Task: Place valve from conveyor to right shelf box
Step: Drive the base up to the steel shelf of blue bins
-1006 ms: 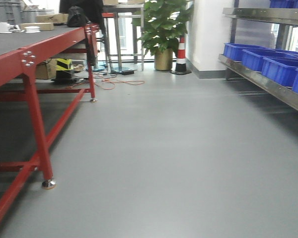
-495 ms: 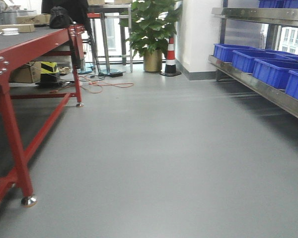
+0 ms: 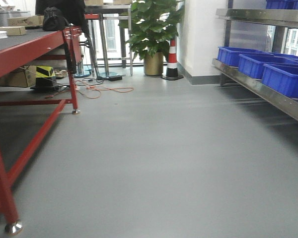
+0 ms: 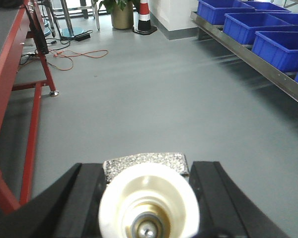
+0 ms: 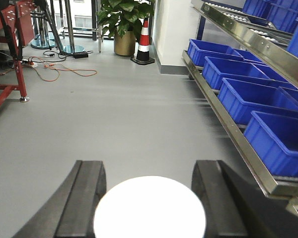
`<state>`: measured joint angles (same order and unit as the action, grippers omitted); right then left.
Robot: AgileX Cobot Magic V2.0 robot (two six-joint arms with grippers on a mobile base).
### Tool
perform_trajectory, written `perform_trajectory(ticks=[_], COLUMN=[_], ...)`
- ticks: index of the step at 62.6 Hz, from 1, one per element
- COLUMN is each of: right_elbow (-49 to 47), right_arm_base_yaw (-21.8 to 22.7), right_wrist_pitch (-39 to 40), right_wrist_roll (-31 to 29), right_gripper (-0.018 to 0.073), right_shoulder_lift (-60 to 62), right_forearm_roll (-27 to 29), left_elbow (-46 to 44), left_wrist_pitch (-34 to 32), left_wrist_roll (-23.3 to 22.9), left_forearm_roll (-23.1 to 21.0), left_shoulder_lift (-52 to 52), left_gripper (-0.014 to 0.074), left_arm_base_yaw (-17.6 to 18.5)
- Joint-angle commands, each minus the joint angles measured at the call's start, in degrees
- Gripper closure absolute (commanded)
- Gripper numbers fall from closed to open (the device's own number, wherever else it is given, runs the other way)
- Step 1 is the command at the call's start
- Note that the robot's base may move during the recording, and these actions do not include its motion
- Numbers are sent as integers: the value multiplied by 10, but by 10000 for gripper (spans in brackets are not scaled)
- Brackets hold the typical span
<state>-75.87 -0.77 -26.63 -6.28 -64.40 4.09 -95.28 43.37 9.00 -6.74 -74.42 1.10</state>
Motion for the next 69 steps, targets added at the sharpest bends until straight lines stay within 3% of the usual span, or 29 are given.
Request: perform_trajectory(ticks=[1, 69], right_elbow=[-7, -7], right_arm_base_yaw=[2, 2], right_wrist_pitch=[43, 45], right_wrist_roll=[-3, -3], right_gripper=[721, 721], right_shoulder_lift=[10, 8], right_forearm_roll=[-3, -3], left_elbow=[-7, -7], left_wrist_pitch=[-28, -28], left_wrist_roll=[-4, -4], left_forearm_roll=[-6, -6], left_shoulder_lift=[5, 5], left_gripper=[708, 708], left_arm_base_yaw=[4, 4])
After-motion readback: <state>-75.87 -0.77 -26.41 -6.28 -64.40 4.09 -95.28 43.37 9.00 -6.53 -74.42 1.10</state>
